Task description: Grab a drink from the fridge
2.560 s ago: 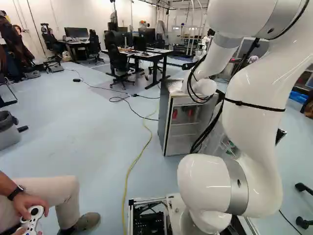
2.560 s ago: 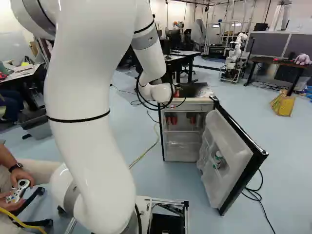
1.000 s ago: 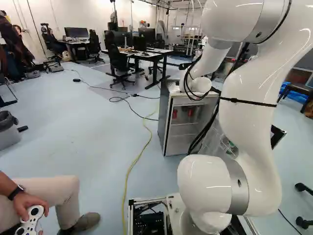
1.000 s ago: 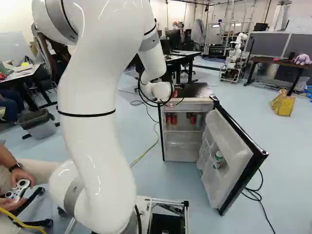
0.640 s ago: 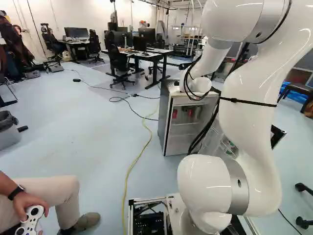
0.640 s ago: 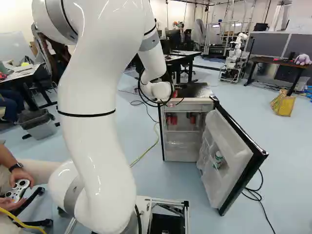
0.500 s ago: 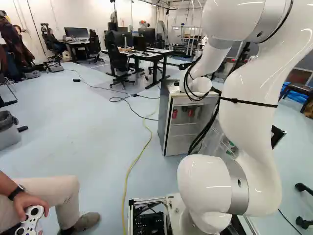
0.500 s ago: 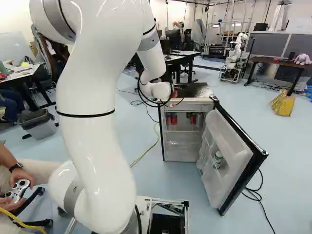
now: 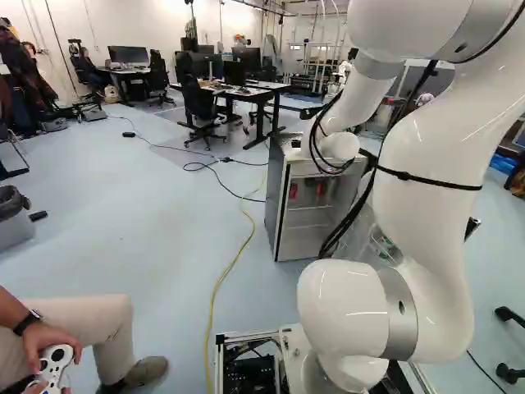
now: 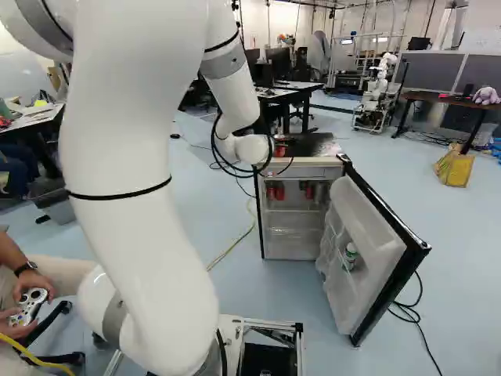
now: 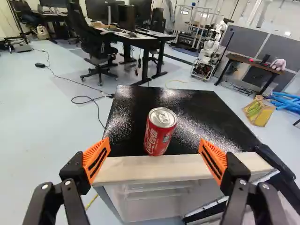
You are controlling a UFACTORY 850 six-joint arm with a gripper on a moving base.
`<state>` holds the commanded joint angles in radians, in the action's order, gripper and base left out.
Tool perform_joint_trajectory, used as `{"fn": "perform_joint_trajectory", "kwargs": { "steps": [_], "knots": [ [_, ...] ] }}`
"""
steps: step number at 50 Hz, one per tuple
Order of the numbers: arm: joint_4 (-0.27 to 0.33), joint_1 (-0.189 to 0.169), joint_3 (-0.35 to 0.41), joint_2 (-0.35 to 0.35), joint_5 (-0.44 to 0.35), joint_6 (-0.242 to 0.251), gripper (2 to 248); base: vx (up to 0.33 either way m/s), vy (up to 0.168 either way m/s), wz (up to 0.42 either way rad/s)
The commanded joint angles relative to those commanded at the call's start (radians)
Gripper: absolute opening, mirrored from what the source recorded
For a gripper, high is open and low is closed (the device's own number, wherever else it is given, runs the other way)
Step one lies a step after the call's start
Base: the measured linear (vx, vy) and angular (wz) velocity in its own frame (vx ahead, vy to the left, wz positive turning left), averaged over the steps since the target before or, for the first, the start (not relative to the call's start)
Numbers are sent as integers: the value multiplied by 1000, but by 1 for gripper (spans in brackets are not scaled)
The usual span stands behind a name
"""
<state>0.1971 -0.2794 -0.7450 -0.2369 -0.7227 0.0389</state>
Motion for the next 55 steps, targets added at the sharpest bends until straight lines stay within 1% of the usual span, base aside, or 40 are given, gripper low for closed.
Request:
{"fn": "perform_joint_trajectory", "kwargs": {
  "steps": [14, 23, 34, 45, 55],
  "knots": [
    [-1, -16, 73, 83, 4, 0, 247, 0, 0, 0],
    [-13, -37, 111, 137, 46, 0, 247, 0, 0, 0],
    [-41, -70, 146, 196, 128, 0, 247, 0, 0, 0],
    [-81, -110, 170, 247, 242, 0, 247, 0, 0, 0],
    [-107, -145, 173, 274, 344, 0, 247, 0, 0, 0]
  ]
}}
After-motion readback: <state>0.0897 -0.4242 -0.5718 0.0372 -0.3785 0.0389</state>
